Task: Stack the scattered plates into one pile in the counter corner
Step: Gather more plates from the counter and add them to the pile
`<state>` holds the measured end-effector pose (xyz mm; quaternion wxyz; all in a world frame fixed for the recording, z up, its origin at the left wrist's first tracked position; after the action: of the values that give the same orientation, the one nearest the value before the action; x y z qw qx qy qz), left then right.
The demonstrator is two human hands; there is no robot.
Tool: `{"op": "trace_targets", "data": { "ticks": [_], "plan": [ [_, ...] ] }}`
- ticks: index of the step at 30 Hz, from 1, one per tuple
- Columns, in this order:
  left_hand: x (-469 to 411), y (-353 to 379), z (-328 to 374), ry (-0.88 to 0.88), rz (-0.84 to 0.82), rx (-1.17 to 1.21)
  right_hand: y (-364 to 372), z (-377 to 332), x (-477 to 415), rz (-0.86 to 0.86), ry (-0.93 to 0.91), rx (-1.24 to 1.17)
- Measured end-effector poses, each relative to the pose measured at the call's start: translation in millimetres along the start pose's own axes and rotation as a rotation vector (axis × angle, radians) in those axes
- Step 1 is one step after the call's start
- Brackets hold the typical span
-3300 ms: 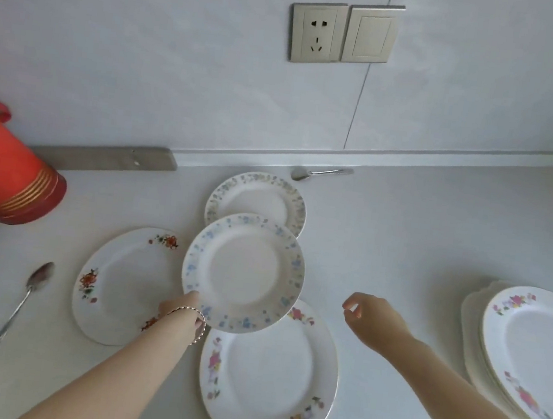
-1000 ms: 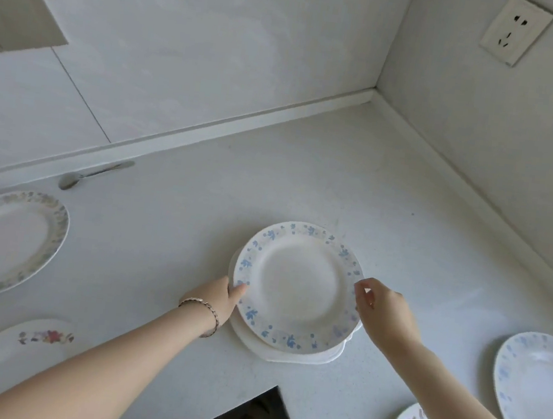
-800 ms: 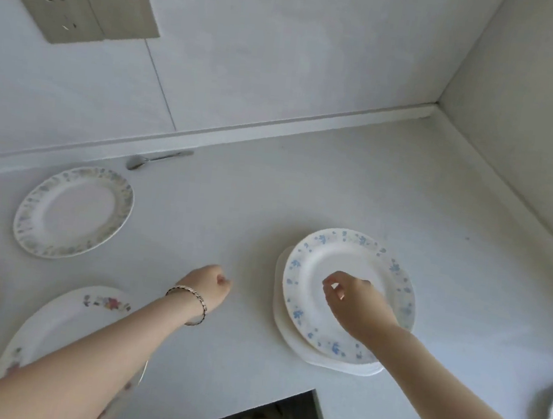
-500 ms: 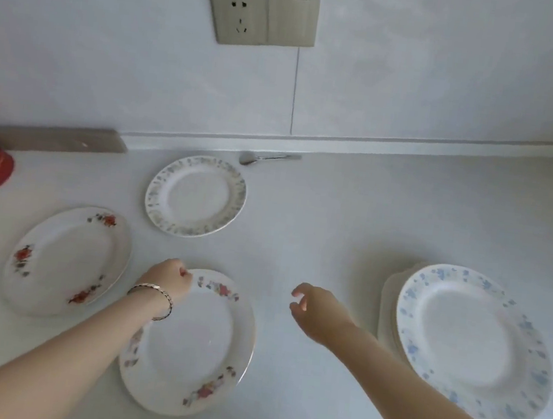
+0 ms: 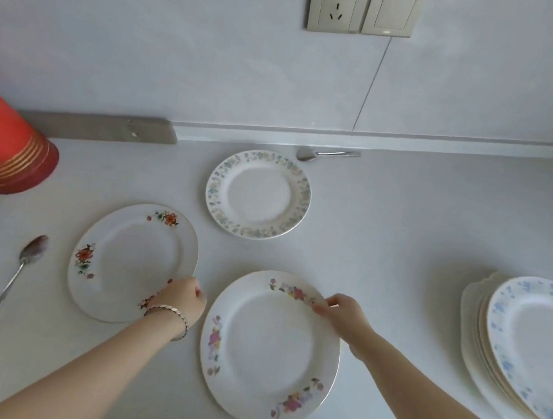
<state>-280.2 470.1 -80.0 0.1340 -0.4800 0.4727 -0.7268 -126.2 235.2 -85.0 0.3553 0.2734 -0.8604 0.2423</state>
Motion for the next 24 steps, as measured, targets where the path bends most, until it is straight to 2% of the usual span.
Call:
{"op": "trace_targets", "data": {
  "ticks": [5,11,14,19,24],
  "plan": [
    [-4,-12,27,0.09,-0.002,-0.039,-41,-8,22,0.115,-0.087,-0.227],
    [9,-3,98,0.208,0.018,-0.066,-141,-2,51,0.312,-0.228,-0.545],
    [23,9,147,0.29,0.017,-0.095,-194,15,66,0.394,-0.246,-0.675],
    [46,32,233,0.398,0.002,-0.116,-277,61,87,0.639,-0.218,-0.807],
    [69,53,292,0.456,-0.004,-0.151,-341,111,102,0.801,-0.178,-0.846]
  ]
}}
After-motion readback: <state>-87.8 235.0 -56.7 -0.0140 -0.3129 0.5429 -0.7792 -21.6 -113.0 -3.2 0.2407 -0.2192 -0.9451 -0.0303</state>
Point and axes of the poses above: each hand's wrist, its own x-axis away from the middle knuckle, its own y-axis out of the palm, z = x × y, the point moved 3 cm from there along -x, towards the middle knuckle, and after that the axes turned 8 degrees about -x, right-handed, at the moved point
